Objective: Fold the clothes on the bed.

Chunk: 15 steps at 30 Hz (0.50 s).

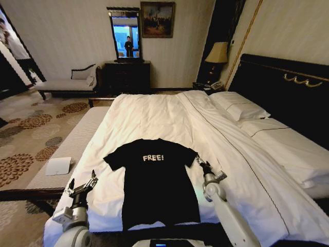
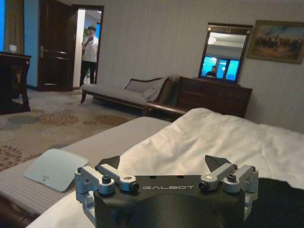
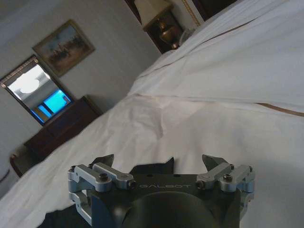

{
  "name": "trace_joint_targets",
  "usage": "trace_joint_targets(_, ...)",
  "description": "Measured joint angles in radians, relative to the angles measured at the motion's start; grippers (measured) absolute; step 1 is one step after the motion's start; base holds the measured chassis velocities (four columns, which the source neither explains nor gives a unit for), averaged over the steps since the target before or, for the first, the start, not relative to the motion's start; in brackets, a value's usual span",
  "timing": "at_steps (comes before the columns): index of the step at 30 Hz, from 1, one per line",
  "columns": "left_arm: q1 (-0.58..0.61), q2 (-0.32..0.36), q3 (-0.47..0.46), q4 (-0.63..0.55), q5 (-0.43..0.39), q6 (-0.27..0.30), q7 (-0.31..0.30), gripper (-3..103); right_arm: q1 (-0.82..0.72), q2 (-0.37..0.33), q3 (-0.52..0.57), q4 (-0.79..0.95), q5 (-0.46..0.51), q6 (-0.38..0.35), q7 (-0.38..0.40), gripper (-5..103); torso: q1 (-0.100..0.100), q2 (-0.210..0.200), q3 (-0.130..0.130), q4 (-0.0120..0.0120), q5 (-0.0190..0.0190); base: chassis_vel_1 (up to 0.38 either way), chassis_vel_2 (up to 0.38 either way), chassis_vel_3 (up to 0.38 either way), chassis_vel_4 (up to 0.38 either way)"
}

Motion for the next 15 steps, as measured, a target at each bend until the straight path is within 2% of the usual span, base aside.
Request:
trace_joint_targets(7,0.0,0.011,-0.011,-0.003,-0.008,-0.004,0.002,100,0.073,0.01,-0.006,-0.121,0.063,0.01,-0.04,100,0.0,0.0,0.0,-0.0002,0.0002,0.0,0.0,0.0,0.0)
trace_joint_targets(10,0.0,0.012,-0.017,-0.01,-0.009,0.0,0.002,100,0.077,0.009,-0.003,-0.102,0.157,-0.027,-0.028,100,0.0,0.0,0.0,-0.0002,0.0002,0.0,0.0,0.0,0.0)
trace_joint_targets(15,0.008,0.007,-0.022,-0.009,-0.01,-0.002,0.002,100,0.085,0.01,0.004,-0.085,0.219,-0.082,-0.002,100,0.0,0.0,0.0,-0.0002,0.0001,0.0,0.0,0.0,0.0)
